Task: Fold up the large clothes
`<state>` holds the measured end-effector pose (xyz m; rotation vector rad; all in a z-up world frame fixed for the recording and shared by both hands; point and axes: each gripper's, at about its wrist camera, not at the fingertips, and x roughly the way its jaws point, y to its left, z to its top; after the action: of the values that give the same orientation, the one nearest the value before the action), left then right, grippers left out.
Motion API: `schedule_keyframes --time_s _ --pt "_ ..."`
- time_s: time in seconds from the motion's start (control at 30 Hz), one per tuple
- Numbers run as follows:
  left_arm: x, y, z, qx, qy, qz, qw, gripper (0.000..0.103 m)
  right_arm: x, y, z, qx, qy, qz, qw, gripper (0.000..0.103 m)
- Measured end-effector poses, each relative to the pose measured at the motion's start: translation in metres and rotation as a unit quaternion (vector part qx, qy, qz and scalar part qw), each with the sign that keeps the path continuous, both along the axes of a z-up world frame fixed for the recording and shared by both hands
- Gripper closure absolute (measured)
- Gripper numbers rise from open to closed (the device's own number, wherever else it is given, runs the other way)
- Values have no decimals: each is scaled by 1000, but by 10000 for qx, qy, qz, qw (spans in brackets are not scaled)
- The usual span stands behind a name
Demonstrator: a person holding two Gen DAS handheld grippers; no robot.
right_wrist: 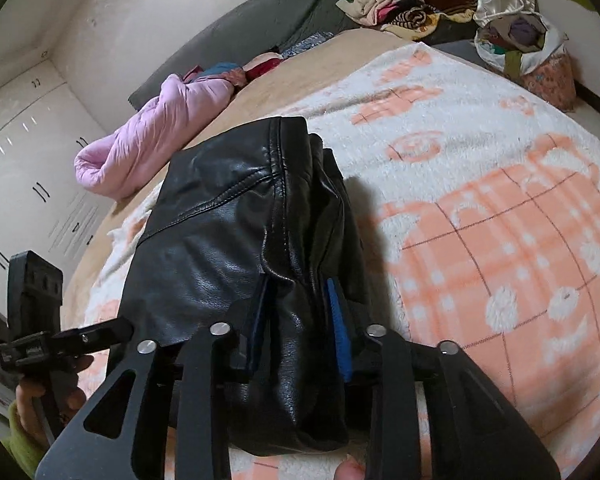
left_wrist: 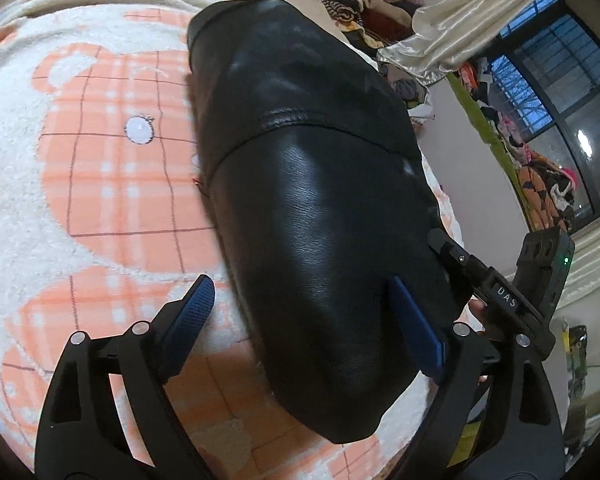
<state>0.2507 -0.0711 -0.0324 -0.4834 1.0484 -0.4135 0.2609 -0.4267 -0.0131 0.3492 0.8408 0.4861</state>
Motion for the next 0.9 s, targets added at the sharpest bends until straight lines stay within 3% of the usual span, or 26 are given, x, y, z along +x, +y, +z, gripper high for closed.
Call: schedule_keyframes --time_s 0.27,0.3,0.53,0.67,0.83,0.9 --pt "-3 -5 8 292 -144 -35 9995 22 -11 -14 1 181 62 -218 9996 35" --pt "-2 -6 9 328 -158 -37 9993 22 -12 -16 0 215 110 -236 9994 34" --pt "-4 -12 9 407 -159 -108 9990 21 -13 -34 -17 830 614 -164 9945 36" --pt "1 -16 4 206 0 -222 9995 15 -5 -35 -30 964 923 -159 9909 37" --pt "8 -21 -11 73 115 -281 9995 15 -2 -30 -40 1049 1143 -81 9879 51" --pt "10 -17 -9 68 160 -285 9994 20 -6 -26 -38 1102 1118 -123 9875 53"
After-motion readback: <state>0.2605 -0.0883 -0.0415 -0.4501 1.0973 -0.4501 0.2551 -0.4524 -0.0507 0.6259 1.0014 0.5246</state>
